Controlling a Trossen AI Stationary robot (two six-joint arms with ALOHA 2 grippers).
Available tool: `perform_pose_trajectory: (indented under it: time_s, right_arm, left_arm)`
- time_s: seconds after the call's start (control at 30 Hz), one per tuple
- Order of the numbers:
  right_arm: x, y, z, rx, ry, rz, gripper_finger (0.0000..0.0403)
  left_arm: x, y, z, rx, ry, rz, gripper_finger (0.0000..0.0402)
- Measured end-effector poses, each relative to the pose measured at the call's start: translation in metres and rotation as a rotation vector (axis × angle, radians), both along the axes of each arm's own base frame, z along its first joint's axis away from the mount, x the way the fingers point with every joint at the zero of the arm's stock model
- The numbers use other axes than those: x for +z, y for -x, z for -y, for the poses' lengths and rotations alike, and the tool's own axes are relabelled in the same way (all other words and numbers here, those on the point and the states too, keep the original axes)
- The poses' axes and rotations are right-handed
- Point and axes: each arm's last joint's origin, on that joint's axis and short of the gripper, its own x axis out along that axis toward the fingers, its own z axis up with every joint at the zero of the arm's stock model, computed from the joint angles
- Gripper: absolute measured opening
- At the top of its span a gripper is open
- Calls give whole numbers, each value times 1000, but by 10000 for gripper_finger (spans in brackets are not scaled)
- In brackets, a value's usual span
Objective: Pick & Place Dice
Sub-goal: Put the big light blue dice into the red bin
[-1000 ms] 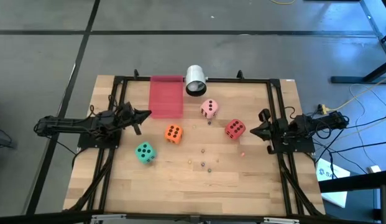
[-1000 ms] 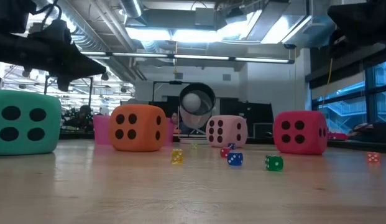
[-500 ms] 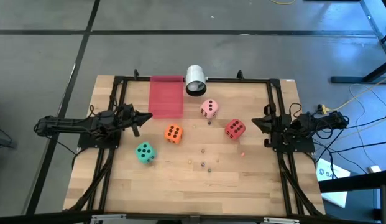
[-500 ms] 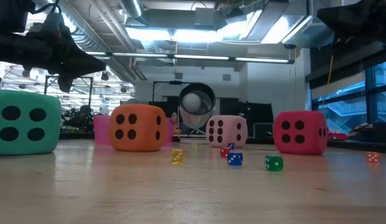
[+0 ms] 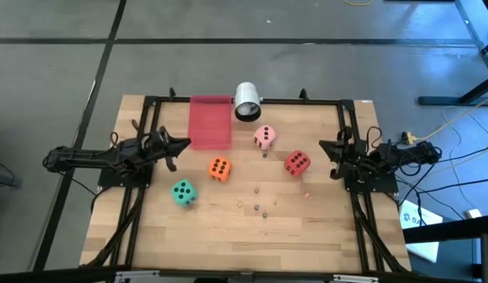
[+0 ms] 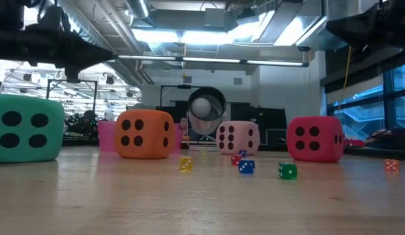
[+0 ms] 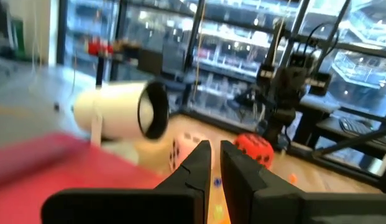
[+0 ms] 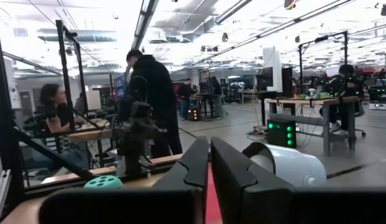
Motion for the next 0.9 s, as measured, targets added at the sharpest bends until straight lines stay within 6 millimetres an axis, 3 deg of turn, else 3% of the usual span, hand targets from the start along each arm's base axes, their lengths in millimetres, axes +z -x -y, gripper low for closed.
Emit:
perform_pose_trajectory:
  time_s: [0.17,0.37,0.53,0.73,0.9]
  right_arm:
    - [-1,-3,0,38,-10,-7,84]
    - [-1,-8,-1,89,-66,9,192]
    - [2,-11,-1,89,-80,35,261]
    - [5,-11,-2,88,-65,61,297]
    - [6,-11,-2,143,-168,98,302]
  left_arm:
    - [3,0,1,-32,-66,9,38]
    - [5,-1,6,-209,20,11,77]
    - [31,-1,12,-410,122,23,133]
    - [72,-2,25,-698,145,45,189]
    - [87,-7,37,-820,304,-137,199]
